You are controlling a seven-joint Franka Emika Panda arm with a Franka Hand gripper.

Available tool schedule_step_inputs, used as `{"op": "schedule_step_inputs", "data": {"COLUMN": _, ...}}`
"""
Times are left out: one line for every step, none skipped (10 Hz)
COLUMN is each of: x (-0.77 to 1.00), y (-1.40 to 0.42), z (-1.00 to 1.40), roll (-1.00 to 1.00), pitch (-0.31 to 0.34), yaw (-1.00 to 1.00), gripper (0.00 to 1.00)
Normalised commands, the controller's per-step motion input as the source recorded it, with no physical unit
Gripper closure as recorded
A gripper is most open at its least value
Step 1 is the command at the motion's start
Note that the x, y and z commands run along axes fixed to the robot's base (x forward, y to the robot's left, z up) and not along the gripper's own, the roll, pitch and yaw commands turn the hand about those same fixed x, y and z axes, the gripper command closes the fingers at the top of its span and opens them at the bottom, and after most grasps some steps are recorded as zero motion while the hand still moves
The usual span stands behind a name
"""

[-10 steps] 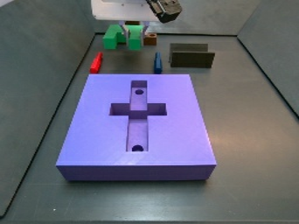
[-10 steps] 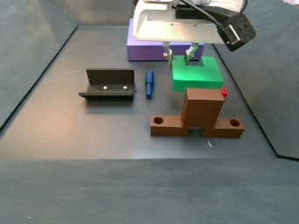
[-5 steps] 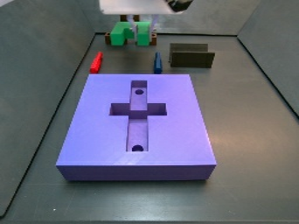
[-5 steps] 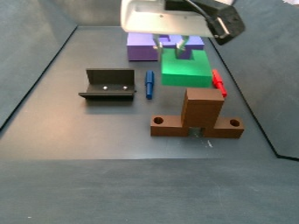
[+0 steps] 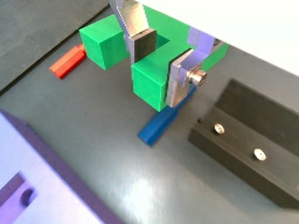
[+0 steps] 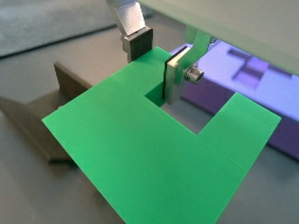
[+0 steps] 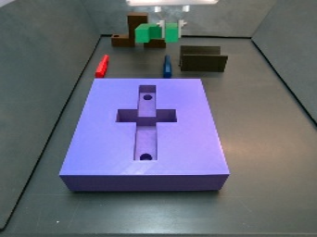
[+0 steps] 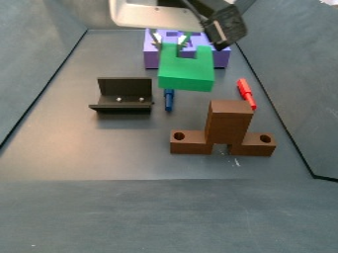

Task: Pick up the green object. Move up. Place the green object on the fixture. Regrasp the green object. Move to above the board. Insert the green object.
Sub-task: Place the green object on the fixture.

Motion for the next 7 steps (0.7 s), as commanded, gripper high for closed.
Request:
{"op": "schedule_step_inputs", "data": {"x": 0.80, "y": 0.00, "z": 0.10, "roll": -0.87, "pitch": -0.154, "yaw": -0.08, "gripper": 1.00}}
{"op": "schedule_step_inputs", "data": {"x": 0.76, "y": 0.00, "z": 0.02, "roll": -0.81, "pitch": -0.231, "yaw": -0.04, "gripper": 1.00}}
{"op": "schedule_step_inputs", "data": {"x": 0.74, "y": 0.01, "z": 0.00, "roll": -0.83, "pitch": -0.260, "yaw": -0.04, "gripper": 1.00}}
{"op": "schedule_step_inputs", "data": {"x": 0.73, "y": 0.03, "z": 0.00, "roll": -0.83, "pitch": -0.294, "yaw": -0.04, "gripper": 1.00}}
{"op": "schedule_step_inputs", "data": {"x": 0.68, "y": 0.06, "z": 0.00, "roll": -0.71, "pitch": -0.391, "yaw": -0.02, "gripper": 1.00}}
{"op": "schedule_step_inputs", "data": {"x": 0.89, "y": 0.00, "z": 0.01, "roll": -0.56, "pitch": -0.154, "yaw": -0.03, "gripper": 1.00}}
{"op": "schedule_step_inputs", "data": {"x": 0.93, "y": 0.02, "z": 0.02, "roll": -0.59, "pitch": -0.106, "yaw": -0.04, "gripper": 1.00}}
